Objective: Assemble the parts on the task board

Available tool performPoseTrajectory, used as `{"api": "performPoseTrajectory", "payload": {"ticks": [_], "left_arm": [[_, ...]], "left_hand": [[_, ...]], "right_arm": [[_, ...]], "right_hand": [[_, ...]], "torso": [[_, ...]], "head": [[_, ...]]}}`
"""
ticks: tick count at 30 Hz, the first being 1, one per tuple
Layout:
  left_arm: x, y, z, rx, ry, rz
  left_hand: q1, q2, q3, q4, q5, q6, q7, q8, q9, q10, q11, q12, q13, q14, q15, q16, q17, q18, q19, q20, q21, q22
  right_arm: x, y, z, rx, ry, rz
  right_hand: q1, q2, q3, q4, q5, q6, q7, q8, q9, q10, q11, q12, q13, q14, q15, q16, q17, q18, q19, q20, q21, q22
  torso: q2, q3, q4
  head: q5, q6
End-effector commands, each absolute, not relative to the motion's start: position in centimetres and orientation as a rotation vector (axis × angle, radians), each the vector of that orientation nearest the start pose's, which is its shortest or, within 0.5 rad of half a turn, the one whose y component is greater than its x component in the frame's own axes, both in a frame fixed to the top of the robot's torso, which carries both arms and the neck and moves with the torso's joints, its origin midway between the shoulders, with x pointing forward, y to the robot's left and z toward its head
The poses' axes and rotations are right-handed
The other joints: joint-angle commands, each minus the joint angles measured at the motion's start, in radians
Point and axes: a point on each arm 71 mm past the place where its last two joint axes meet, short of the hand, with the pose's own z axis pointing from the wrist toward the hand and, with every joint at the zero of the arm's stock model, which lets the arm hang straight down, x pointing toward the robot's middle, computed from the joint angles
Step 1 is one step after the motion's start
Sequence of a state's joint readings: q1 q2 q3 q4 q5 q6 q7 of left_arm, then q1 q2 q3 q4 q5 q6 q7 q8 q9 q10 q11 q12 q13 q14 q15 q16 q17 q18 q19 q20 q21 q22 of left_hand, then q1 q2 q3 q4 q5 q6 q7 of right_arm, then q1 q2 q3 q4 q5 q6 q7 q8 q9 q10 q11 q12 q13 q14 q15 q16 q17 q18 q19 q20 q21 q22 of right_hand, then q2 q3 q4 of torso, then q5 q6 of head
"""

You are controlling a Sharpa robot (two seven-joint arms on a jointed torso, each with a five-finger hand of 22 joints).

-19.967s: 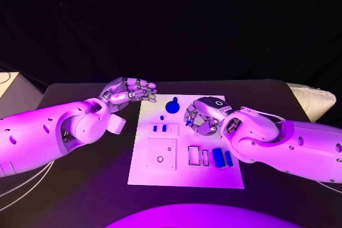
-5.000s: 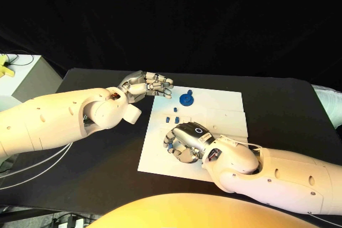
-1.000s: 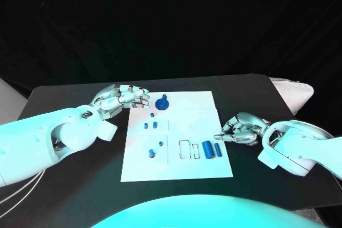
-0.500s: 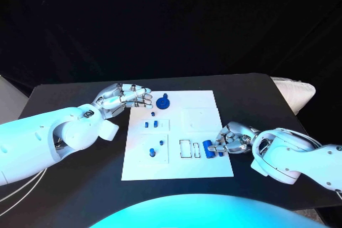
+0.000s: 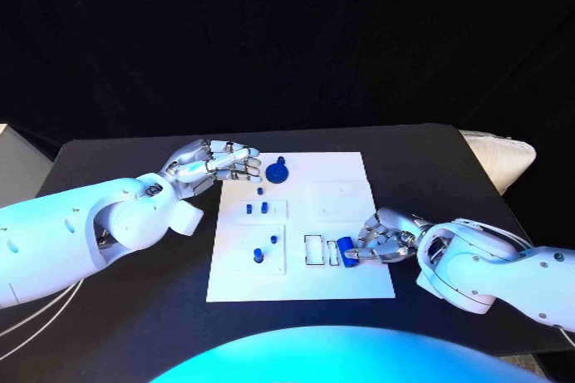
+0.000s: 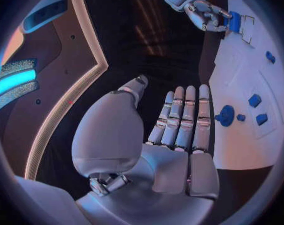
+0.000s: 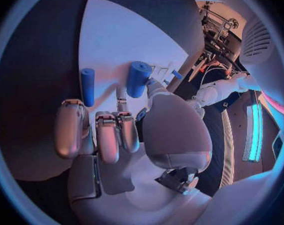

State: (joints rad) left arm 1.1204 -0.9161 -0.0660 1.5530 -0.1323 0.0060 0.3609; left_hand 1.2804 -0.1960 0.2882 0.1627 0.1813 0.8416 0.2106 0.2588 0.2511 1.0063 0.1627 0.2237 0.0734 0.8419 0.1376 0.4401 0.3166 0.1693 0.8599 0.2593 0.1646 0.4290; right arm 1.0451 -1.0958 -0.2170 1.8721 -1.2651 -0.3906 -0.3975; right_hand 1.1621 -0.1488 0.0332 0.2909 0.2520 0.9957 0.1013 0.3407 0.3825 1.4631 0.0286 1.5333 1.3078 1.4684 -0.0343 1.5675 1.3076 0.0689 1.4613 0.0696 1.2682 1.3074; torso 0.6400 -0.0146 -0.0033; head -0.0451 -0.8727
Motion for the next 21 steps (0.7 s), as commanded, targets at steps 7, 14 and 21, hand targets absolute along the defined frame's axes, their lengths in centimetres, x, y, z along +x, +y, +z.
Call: {"api": "performPoseTrajectory", "payload": {"ticks": [7, 14, 21], "left_arm": [[45.1, 21.3, -22.0, -0.986, 1.718, -1.766], [45.0, 21.3, -22.0, -0.986, 1.724, -1.768], [45.0, 21.2, -22.0, -0.985, 1.728, -1.773]], "left_hand": [[0.004, 0.011, -0.011, 0.003, 0.000, -0.006, 0.009, 0.001, -0.002, -0.007, 0.009, -0.008, -0.002, 0.008, 0.002, -0.006, 0.002, 0.013, 0.009, 0.000, -0.006, -0.004], [0.004, 0.011, -0.012, 0.003, 0.000, -0.006, 0.009, 0.001, -0.002, -0.007, 0.009, -0.008, -0.002, 0.008, 0.003, -0.006, 0.002, 0.013, 0.010, 0.000, -0.007, -0.004], [0.006, 0.012, -0.013, 0.004, 0.000, -0.005, 0.010, 0.001, -0.002, -0.008, 0.009, -0.009, -0.002, 0.008, 0.003, -0.007, 0.002, 0.012, 0.010, 0.000, -0.007, -0.005]], "right_arm": [[35.2, -23.0, -29.2, 0.187, 2.113, 0.482], [35.2, -22.6, -30.1, 0.174, 2.141, 0.460], [35.1, -22.2, -30.5, 0.182, 2.154, 0.462]], "right_hand": [[0.016, -0.002, -0.019, -0.001, 0.000, 0.001, -0.001, 0.008, 0.003, 0.059, -0.004, -0.009, 0.193, 0.101, -0.007, 0.002, 0.258, -0.005, 0.002, -0.005, -0.013, 0.113], [0.040, 0.000, -0.032, -0.003, 0.004, -0.003, 0.000, 0.010, 0.005, 0.055, -0.003, -0.013, 0.189, 0.100, -0.007, 0.001, 0.255, -0.004, -0.001, -0.005, -0.020, 0.111], [0.108, 0.005, -0.042, -0.008, 0.041, -0.008, 0.000, 0.014, 0.009, 0.054, -0.003, -0.016, 0.189, 0.100, -0.006, 0.000, 0.254, -0.004, -0.002, -0.005, -0.026, 0.111]], "torso": [[0.000, -0.0002, 0.0016], [-0.001, -0.0008, -0.0003], [-0.001, -0.0005, 0.0005]], "head": [[0.001, 0.000], [0.002, 0.000], [0.000, 0.000]]}}
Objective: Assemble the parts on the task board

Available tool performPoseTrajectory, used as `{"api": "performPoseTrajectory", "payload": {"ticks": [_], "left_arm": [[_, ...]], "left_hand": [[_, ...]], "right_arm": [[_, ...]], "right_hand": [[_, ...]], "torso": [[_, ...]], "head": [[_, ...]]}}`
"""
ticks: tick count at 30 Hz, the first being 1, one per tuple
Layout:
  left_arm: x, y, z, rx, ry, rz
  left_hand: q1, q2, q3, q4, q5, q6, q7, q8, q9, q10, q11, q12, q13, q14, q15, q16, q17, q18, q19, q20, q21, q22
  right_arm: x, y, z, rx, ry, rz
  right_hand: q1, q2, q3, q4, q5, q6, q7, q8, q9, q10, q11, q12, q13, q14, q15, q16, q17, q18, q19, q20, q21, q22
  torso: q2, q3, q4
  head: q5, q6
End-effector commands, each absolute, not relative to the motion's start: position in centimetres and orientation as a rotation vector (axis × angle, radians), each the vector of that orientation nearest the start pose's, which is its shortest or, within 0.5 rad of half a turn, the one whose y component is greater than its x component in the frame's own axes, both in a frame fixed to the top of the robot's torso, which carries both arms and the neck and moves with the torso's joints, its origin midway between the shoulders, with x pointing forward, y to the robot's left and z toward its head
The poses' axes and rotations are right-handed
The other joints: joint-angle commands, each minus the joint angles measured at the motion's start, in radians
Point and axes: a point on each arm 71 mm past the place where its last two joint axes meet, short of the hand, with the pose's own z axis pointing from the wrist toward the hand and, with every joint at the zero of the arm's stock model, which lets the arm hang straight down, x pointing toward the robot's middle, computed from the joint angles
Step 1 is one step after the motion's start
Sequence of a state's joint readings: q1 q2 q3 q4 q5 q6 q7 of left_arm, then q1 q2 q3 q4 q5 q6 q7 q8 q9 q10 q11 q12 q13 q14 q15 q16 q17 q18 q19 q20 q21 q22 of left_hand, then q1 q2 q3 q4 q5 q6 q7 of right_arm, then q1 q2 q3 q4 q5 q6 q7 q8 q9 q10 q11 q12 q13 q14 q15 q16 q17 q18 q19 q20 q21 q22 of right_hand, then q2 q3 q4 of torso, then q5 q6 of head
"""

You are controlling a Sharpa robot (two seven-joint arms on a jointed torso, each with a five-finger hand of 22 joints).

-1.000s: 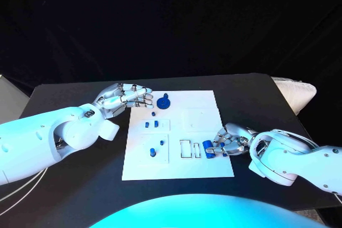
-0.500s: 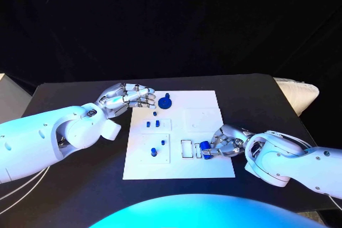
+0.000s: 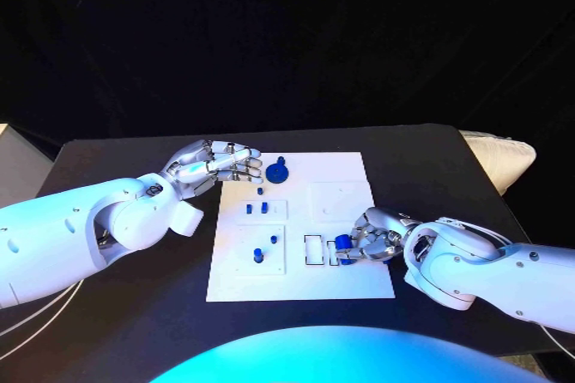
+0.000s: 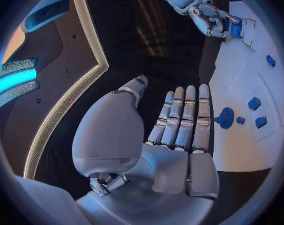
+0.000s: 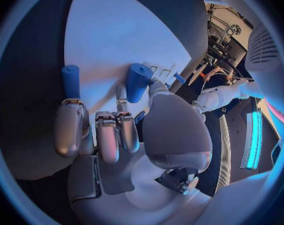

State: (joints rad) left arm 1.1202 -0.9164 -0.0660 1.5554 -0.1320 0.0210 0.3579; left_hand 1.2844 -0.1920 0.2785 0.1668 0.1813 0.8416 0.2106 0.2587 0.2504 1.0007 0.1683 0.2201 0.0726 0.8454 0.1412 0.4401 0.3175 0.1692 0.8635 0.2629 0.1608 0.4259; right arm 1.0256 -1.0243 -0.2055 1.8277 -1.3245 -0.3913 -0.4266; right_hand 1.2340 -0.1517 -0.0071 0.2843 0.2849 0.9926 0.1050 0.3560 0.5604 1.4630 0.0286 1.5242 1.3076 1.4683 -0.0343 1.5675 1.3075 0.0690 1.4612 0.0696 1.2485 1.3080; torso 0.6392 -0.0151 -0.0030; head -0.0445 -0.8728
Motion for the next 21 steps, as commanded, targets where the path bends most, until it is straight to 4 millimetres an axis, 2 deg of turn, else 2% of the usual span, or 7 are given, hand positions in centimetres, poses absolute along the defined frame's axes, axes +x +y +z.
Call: {"api": "performPoseTrajectory", "payload": {"ticks": [1, 3, 6, 9, 13, 16, 21], "left_arm": [[45.0, 21.2, -22.0, -0.985, 1.729, -1.773], [45.0, 21.2, -22.0, -0.984, 1.730, -1.775], [45.0, 21.2, -22.0, -0.984, 1.733, -1.778], [45.0, 21.1, -22.0, -0.982, 1.735, -1.781], [45.0, 21.1, -22.0, -0.982, 1.737, -1.783], [45.0, 21.1, -22.0, -0.982, 1.738, -1.783], [45.0, 21.0, -22.1, -0.982, 1.740, -1.783]], "left_hand": [[0.002, 0.008, -0.003, 0.000, 0.000, -0.005, 0.010, 0.001, -0.001, -0.003, 0.004, -0.005, -0.001, 0.004, -0.001, -0.007, 0.002, 0.013, 0.007, -0.003, -0.003, -0.002], [0.003, 0.009, -0.004, 0.000, 0.001, -0.005, 0.010, 0.001, -0.001, -0.003, 0.004, -0.005, -0.001, 0.004, -0.001, -0.007, 0.002, 0.013, 0.007, -0.003, -0.004, -0.002], [0.006, 0.012, -0.005, 0.001, 0.001, -0.005, 0.011, 0.001, -0.001, -0.004, 0.005, -0.006, -0.001, 0.004, 0.000, -0.008, 0.002, 0.012, 0.008, -0.003, -0.005, -0.003], [0.009, 0.014, -0.006, 0.001, 0.001, -0.005, 0.011, 0.001, -0.001, -0.004, 0.005, -0.006, -0.001, 0.004, 0.000, -0.009, 0.003, 0.012, 0.008, -0.003, -0.006, -0.004], [0.011, 0.015, -0.007, 0.000, 0.001, -0.004, 0.012, 0.001, -0.001, -0.005, 0.006, -0.006, -0.001, 0.004, 0.000, -0.009, 0.003, 0.012, 0.009, -0.003, -0.006, -0.005], [0.011, 0.015, -0.007, 0.000, 0.001, -0.004, 0.012, 0.001, -0.001, -0.005, 0.006, -0.006, -0.001, 0.004, 0.000, -0.009, 0.003, 0.012, 0.009, -0.003, -0.006, -0.005], [0.014, 0.017, -0.007, 0.000, 0.001, -0.004, 0.012, 0.002, -0.002, -0.005, 0.006, -0.007, -0.001, 0.004, 0.000, -0.009, 0.003, 0.012, 0.009, -0.003, -0.007, -0.006]], "right_arm": [[35.1, -22.2, -30.5, 0.185, 2.154, 0.461], [35.1, -22.3, -30.6, 0.194, 2.151, 0.457], [35.2, -22.6, -30.5, 0.231, 2.142, 0.450], [35.1, -22.9, -30.5, 0.281, 2.140, 0.451], [35.0, -23.3, -30.3, 0.353, 2.139, 0.469], [35.0, -23.4, -30.0, 0.415, 2.138, 0.498], [35.0, -23.2, -28.9, 0.543, 2.131, 0.577]], "right_hand": [[0.057, 0.010, 0.006, -0.005, 0.010, -0.005, -0.004, -0.001, -0.168, 0.055, -0.004, -0.007, 0.190, 0.100, -0.007, 0.000, 0.254, -0.004, -0.002, -0.005, -0.006, 0.111], [0.090, 0.012, 0.025, -0.005, 0.028, -0.005, -0.003, -0.002, -0.169, 0.055, -0.004, -0.007, 0.191, 0.100, -0.007, 0.000, 0.253, -0.004, -0.002, -0.005, -0.007, 0.111], [0.104, 0.009, 0.054, 0.003, 0.088, -0.001, -0.005, -0.005, -0.173, 0.055, -0.005, -0.009, 0.191, 0.100, -0.008, 0.000, 0.254, -0.004, 0.000, -0.006, -0.006, 0.114], [0.122, 0.002, 0.080, 0.000, 0.129, 0.003, -0.007, -0.007, -0.175, 0.055, -0.007, -0.010, 0.192, 0.100, -0.010, 0.000, 0.253, -0.004, 0.000, -0.008, -0.008, 0.115], [0.152, -0.015, 0.145, -0.001, 0.131, 0.012, -0.010, -0.009, -0.180, 0.058, -0.010, -0.008, 0.197, 0.101, -0.013, 0.001, 0.257, -0.005, 0.002, -0.011, -0.004, 0.119], [0.158, -0.022, 0.168, -0.002, 0.135, 0.015, -0.010, -0.010, -0.181, 0.059, -0.011, -0.007, 0.199, 0.102, -0.014, 0.002, 0.259, -0.006, 0.004, -0.011, 0.000, 0.121], [0.150, -0.030, 0.204, 0.002, 0.138, 0.023, -0.012, -0.008, -0.182, 0.065, -0.012, -0.001, 0.206, 0.102, -0.015, 0.002, 0.261, -0.006, 0.005, -0.012, 0.002, 0.124]], "torso": [[0.000, 0.0000, -0.0003], [0.000, -0.0003, -0.0007], [0.000, -0.0006, -0.0002], [-0.001, -0.0007, 0.0000], [-0.001, -0.0010, -0.0003], [-0.002, -0.0018, -0.0010], [0.000, 0.0003, -0.0013]], "head": [[-0.001, 0.000], [-0.001, 0.000], [-0.002, 0.000], [-0.002, 0.000], [-0.003, 0.000], [-0.002, 0.000], [-0.001, 0.000]]}}
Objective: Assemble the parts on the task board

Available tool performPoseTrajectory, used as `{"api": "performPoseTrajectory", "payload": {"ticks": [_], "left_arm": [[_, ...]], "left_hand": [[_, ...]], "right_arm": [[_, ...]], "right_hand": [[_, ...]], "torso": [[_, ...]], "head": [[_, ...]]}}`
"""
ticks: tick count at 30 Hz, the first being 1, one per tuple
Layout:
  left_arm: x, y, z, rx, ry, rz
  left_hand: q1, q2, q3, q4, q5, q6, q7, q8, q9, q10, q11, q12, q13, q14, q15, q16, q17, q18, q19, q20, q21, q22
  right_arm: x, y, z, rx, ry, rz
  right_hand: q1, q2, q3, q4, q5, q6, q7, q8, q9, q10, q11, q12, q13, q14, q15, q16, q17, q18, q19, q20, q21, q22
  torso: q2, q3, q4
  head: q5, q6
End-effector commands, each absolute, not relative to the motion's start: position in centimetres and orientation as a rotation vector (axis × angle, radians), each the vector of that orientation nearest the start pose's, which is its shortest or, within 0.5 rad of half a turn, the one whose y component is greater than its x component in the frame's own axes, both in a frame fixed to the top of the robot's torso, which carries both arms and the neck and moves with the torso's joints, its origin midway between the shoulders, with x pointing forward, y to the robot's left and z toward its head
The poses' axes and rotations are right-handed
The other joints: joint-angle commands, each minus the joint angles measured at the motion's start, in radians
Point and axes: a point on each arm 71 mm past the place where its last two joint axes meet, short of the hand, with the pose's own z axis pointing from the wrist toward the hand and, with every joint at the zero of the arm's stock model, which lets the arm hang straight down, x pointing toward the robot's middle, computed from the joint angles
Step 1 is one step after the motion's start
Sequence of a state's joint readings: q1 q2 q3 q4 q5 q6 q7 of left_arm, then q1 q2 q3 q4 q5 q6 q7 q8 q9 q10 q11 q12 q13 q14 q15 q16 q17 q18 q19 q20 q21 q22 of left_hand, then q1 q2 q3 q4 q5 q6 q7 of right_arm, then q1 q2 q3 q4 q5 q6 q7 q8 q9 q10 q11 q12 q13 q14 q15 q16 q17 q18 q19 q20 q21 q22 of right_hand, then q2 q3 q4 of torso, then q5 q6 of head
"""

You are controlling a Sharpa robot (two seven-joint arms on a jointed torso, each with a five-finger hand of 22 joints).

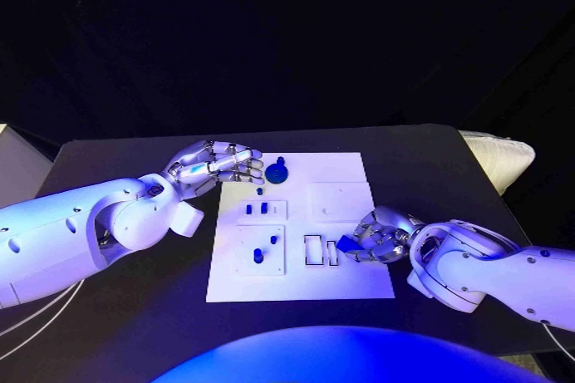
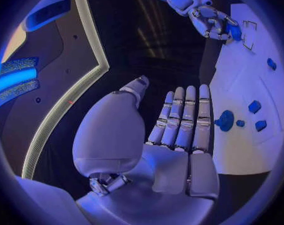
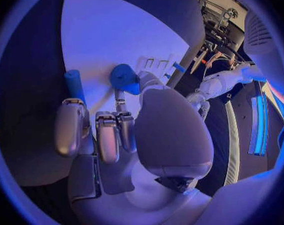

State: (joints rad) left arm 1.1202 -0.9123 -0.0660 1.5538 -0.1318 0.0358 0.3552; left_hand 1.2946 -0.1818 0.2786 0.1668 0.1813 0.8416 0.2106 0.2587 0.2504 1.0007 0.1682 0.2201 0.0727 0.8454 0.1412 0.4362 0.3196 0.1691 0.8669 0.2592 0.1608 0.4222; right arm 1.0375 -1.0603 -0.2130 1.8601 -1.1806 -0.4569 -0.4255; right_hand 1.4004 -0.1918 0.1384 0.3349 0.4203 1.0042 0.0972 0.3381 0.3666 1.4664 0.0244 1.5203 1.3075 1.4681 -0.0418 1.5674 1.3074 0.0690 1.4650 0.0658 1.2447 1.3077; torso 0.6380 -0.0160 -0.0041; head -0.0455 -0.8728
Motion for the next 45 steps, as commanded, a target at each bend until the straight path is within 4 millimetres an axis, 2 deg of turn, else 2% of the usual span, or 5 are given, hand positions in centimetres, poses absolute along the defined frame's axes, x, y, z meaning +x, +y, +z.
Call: {"api": "performPoseTrajectory", "payload": {"ticks": [1, 14, 22, 32, 45], "left_arm": [[45.1, 21.0, -22.1, -0.982, 1.740, -1.784], [45.2, 21.1, -22.2, -0.985, 1.740, -1.775], [45.2, 21.1, -22.2, -0.984, 1.741, -1.776], [45.2, 21.1, -22.1, -0.985, 1.742, -1.775], [45.1, 21.2, -22.1, -0.986, 1.743, -1.773]], "left_hand": [[0.004, 0.006, -0.008, 0.000, 0.001, -0.004, 0.012, 0.002, -0.002, -0.005, 0.006, -0.007, -0.001, 0.004, 0.000, -0.006, 0.001, 0.012, 0.006, 0.001, -0.007, -0.002], [0.008, 0.009, -0.008, 0.000, 0.001, -0.004, 0.012, 0.002, -0.002, -0.004, 0.006, -0.006, -0.001, 0.005, 0.000, -0.006, 0.002, 0.012, 0.007, 0.001, -0.008, -0.003], [0.012, 0.012, -0.009, 0.000, 0.001, -0.003, 0.012, 0.002, -0.002, -0.004, 0.005, -0.006, 0.000, 0.005, 0.000, -0.007, 0.002, 0.012, 0.008, 0.001, -0.009, -0.004], [0.016, 0.016, -0.009, 0.001, 0.001, -0.002, 0.012, 0.003, -0.002, -0.003, 0.005, -0.006, 0.000, 0.005, 0.000, -0.007, 0.003, 0.012, 0.009, 0.001, -0.010, -0.006], [0.018, 0.017, -0.009, 0.000, 0.001, -0.002, 0.012, 0.003, -0.002, -0.003, 0.005, -0.006, 0.000, 0.006, 0.000, -0.008, 0.003, 0.012, 0.009, 0.001, -0.010, -0.006]], "right_arm": [[35.0, -23.1, -28.6, 0.563, 2.128, 0.591], [35.7, -21.8, -26.3, 0.611, 2.141, 0.665], [35.9, -20.3, -26.4, 0.571, 2.166, 0.676], [36.5, -18.6, -26.9, 0.482, 2.134, 0.644], [36.9, -17.6, -27.7, 0.333, 2.148, 0.609]], "right_hand": [[-0.018, 0.010, 0.060, -0.049, 0.003, 0.012, -0.004, 0.010, 0.012, 0.062, -0.008, 0.003, 0.206, 0.102, -0.007, 0.002, 0.261, -0.006, 0.001, -0.009, 0.005, 0.124], [-0.091, -0.015, 0.097, -0.047, -0.043, 0.029, -0.010, 0.019, 0.015, 0.068, -0.013, 0.007, 0.214, 0.103, -0.011, 0.003, 0.263, -0.008, 0.006, -0.011, 0.015, 0.132], [-0.118, -0.018, 0.101, -0.046, -0.066, 0.036, -0.013, 0.024, 0.017, 0.073, -0.016, 0.011, 0.220, 0.103, -0.013, 0.003, 0.263, -0.009, 0.008, -0.013, 0.019, 0.135], [-0.143, -0.019, 0.098, -0.047, -0.127, 0.036, -0.014, 0.027, 0.019, 0.072, -0.017, 0.009, 0.218, 0.103, -0.014, 0.003, 0.263, -0.008, 0.007, -0.015, 0.011, 0.134], [-0.166, -0.019, 0.084, -0.045, -0.153, 0.030, -0.011, 0.026, 0.019, 0.066, -0.014, 0.000, 0.210, 0.102, -0.013, 0.002, 0.260, -0.006, 0.004, -0.014, 0.001, 0.131]], "torso": [[0.001, 0.0012, 0.0000], [0.003, 0.0009, 0.0010], [0.003, 0.0011, 0.0011], [0.003, 0.0008, 0.0015], [0.003, 0.0022, 0.0007]], "head": [[0.000, 0.000], [0.007, 0.000], [0.009, 0.000], [0.009, 0.000], [0.013, 0.000]]}}
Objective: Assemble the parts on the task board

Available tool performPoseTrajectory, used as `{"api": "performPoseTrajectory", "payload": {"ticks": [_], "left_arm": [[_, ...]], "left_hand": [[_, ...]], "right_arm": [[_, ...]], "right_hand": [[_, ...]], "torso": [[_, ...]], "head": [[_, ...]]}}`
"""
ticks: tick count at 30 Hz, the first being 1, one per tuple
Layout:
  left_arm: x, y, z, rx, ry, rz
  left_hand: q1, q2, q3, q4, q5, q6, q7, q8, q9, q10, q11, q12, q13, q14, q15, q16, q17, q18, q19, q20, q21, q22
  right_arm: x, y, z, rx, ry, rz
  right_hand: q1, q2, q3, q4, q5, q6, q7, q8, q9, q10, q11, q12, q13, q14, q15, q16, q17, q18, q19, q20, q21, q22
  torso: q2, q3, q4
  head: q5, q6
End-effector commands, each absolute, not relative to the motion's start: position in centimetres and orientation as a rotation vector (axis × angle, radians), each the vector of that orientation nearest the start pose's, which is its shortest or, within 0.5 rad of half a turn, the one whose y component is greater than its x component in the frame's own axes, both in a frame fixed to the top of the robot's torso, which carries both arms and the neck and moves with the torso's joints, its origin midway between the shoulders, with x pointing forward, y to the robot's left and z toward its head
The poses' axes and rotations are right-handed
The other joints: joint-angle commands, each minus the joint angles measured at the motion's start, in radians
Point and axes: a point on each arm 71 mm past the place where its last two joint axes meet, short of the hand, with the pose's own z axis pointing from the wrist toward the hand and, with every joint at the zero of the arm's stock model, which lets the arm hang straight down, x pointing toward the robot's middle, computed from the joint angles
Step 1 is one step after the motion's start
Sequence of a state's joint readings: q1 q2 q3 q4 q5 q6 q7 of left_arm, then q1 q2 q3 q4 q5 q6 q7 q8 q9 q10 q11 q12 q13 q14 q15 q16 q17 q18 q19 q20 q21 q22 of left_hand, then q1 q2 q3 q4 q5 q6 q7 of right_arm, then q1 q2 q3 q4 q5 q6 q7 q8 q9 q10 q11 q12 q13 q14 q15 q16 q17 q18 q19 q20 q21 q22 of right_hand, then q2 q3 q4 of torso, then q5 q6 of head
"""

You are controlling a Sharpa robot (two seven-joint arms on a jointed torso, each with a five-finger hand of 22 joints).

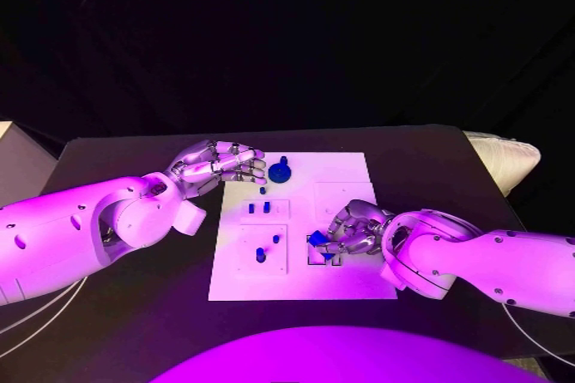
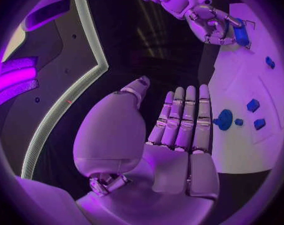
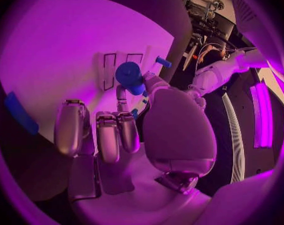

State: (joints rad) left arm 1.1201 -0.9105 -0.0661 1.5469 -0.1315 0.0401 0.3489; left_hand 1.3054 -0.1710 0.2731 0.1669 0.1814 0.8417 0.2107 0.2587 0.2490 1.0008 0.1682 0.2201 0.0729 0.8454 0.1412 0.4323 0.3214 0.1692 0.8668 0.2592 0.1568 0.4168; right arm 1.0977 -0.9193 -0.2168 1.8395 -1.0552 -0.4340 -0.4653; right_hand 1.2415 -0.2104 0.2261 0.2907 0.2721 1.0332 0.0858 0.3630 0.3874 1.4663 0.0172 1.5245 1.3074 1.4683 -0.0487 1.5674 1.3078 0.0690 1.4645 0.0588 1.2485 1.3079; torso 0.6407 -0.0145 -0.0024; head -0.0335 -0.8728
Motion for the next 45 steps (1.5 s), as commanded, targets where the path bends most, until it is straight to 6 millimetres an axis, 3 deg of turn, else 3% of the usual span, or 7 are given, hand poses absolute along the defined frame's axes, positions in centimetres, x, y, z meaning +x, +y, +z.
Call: {"api": "performPoseTrajectory", "payload": {"ticks": [1, 13, 15, 22, 29, 39, 45], "left_arm": [[45.1, 21.2, -22.1, -0.987, 1.744, -1.772], [45.1, 21.2, -22.2, -0.988, 1.747, -1.770], [45.1, 21.2, -22.2, -0.988, 1.748, -1.769], [45.1, 21.2, -22.2, -0.989, 1.751, -1.768], [45.1, 21.3, -22.2, -0.990, 1.754, -1.765], [45.1, 21.3, -22.2, -0.990, 1.757, -1.762], [45.1, 21.3, -22.2, -0.990, 1.755, -1.762]], "left_hand": [[0.008, 0.006, -0.004, 0.000, 0.001, -0.002, 0.012, 0.003, -0.001, -0.003, 0.005, -0.006, 0.000, 0.006, 0.000, -0.004, 0.002, 0.012, 0.010, 0.001, -0.006, -0.001], [0.013, 0.009, -0.004, 0.000, 0.001, -0.002, 0.012, 0.003, -0.001, -0.003, 0.005, -0.006, 0.000, 0.006, 0.000, -0.004, 0.002, 0.012, 0.011, 0.000, -0.007, -0.002], [0.013, 0.009, -0.004, 0.000, 0.001, -0.002, 0.012, 0.003, -0.001, -0.003, 0.005, -0.006, 0.000, 0.006, 0.000, -0.004, 0.002, 0.012, 0.011, 0.000, -0.007, -0.002], [0.013, 0.009, -0.004, 0.000, 0.001, -0.002, 0.012, 0.003, -0.001, -0.003, 0.005, -0.006, 0.000, 0.006, 0.000, -0.004, 0.002, 0.012, 0.011, 0.000, -0.007, -0.002], [0.016, 0.010, -0.005, -0.001, 0.001, -0.002, 0.012, 0.003, -0.002, -0.003, 0.005, -0.007, 0.000, 0.006, 0.000, -0.005, 0.003, 0.013, 0.012, 0.000, -0.008, -0.003], [0.022, 0.014, -0.005, -0.001, 0.001, -0.002, 0.012, 0.002, -0.002, -0.004, 0.005, -0.007, 0.000, 0.006, 0.000, -0.006, 0.003, 0.012, 0.013, 0.000, -0.009, -0.005], [0.025, 0.016, -0.005, -0.001, 0.001, -0.002, 0.012, 0.002, -0.002, -0.004, 0.005, -0.007, 0.000, 0.007, 0.000, -0.006, 0.004, 0.012, 0.014, 0.000, -0.010, -0.005]], "right_arm": [[36.9, -17.5, -27.7, 0.327, 2.145, 0.608], [36.8, -17.0, -27.6, 0.300, 2.112, 0.609], [36.7, -17.0, -27.6, 0.297, 2.107, 0.615], [36.6, -16.8, -27.4, 0.291, 2.093, 0.637], [36.5, -17.0, -27.4, 0.287, 2.088, 0.641], [36.3, -17.8, -27.2, 0.266, 2.074, 0.651], [36.1, -19.0, -26.8, 0.296, 2.053, 0.686]], "right_hand": [[-0.007, 0.000, -0.004, 0.000, -0.005, 0.001, 0.000, 0.001, -0.002, 0.066, -0.007, -0.004, 0.211, 0.102, -0.006, 0.002, 0.260, -0.006, 0.004, -0.007, -0.003, 0.131], [-0.115, 0.040, -0.041, 0.003, -0.021, 0.014, -0.008, 0.017, 0.005, 0.074, -0.012, 0.004, 0.222, 0.102, -0.009, 0.003, 0.261, -0.007, 0.007, -0.008, 0.000, 0.135], [-0.190, 0.049, -0.080, -0.001, 0.069, 0.012, -0.010, 0.026, 0.010, 0.074, -0.015, 0.003, 0.222, 0.102, -0.012, 0.003, 0.262, -0.007, 0.008, -0.011, -0.002, 0.136], [-0.268, 0.083, -0.196, 0.004, -0.047, 0.005, -0.012, 0.048, 0.020, 0.076, -0.017, 0.003, 0.225, 0.103, -0.014, 0.003, 0.263, -0.007, 0.010, -0.013, -0.004, 0.140], [-0.283, 0.101, -0.232, 0.004, -0.060, 0.004, -0.013, 0.054, 0.021, 0.078, -0.017, 0.006, 0.228, 0.103, -0.014, 0.003, 0.263, -0.007, 0.011, -0.013, -0.005, 0.141], [-0.119, 0.115, -0.246, -0.008, -0.020, -0.003, -0.016, 0.067, 0.023, 0.080, -0.020, 0.007, 0.231, 0.103, -0.016, 0.003, 0.263, -0.008, 0.012, -0.016, -0.008, 0.145], [0.019, 0.093, -0.214, -0.022, -0.096, -0.004, -0.017, 0.073, 0.019, 0.079, -0.021, 0.004, 0.230, 0.102, -0.018, 0.003, 0.262, -0.007, 0.011, -0.017, -0.013, 0.147]], "torso": [[0.000, 0.0006, -0.0011], [0.000, -0.0002, -0.0010], [0.000, -0.0003, -0.0004], [0.000, -0.0001, -0.0011], [-0.001, 0.0002, -0.0012], [0.000, 0.0012, -0.0016], [-0.001, 0.0008, -0.0020]], "head": [[0.001, 0.000], [0.000, 0.000], [-0.001, 0.000], [0.000, 0.000], [-0.001, 0.000], [-0.001, 0.000], [-0.004, 0.000]]}}
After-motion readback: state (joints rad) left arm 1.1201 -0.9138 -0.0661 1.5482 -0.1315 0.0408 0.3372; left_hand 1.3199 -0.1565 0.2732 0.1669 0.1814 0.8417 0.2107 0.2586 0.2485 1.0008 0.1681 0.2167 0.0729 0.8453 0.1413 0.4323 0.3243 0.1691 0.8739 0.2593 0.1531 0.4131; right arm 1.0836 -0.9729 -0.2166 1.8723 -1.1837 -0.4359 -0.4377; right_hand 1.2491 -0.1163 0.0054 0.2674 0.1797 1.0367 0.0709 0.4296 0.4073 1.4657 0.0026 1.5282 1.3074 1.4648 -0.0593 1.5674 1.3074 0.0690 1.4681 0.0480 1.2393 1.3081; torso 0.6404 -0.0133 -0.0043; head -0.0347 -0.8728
